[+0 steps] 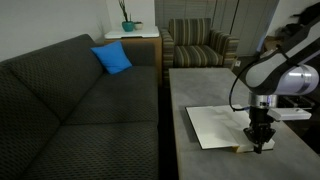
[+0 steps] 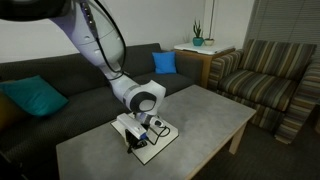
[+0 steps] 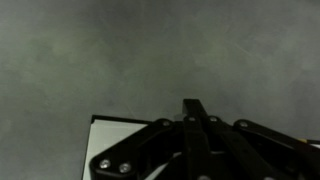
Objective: Open the front cover of the book then move the book forward and slightly to the left
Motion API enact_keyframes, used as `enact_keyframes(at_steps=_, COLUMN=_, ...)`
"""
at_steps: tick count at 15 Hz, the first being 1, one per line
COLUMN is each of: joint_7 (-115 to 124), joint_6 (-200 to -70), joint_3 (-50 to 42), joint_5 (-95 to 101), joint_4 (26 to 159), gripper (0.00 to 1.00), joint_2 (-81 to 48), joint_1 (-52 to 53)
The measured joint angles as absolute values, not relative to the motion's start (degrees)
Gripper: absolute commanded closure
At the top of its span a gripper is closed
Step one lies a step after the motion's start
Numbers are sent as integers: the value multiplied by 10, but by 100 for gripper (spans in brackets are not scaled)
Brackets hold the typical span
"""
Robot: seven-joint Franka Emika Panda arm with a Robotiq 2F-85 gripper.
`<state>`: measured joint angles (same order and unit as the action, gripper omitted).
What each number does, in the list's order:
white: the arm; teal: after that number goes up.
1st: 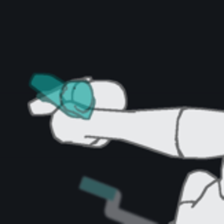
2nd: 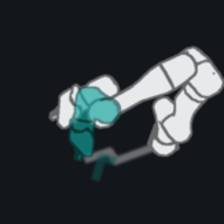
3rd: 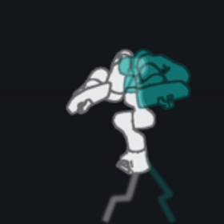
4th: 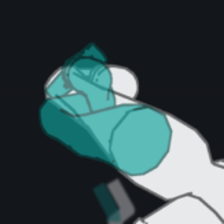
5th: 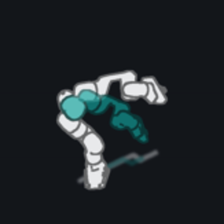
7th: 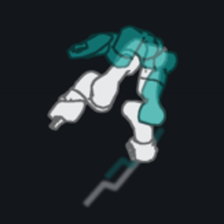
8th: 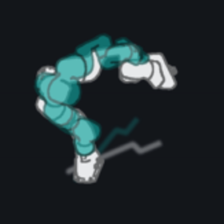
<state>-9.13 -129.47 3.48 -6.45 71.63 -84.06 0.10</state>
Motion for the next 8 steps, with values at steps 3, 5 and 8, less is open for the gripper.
enact_keyframes(at_steps=3, joint_7=-91, joint_6=-1304, joint_3=35, joint_5=-64, joint_4=716, gripper=100, joint_2=-840, joint_1=1)
enact_keyframes(at_steps=5, joint_7=-91, joint_6=-1310, joint_3=35, joint_5=-64, joint_4=716, gripper=100, joint_2=-840, joint_1=1)
enact_keyframes(at_steps=8, joint_7=-91, joint_6=-1319, joint_3=36, joint_5=-63, joint_4=716, gripper=100, joint_2=-839, joint_1=2)
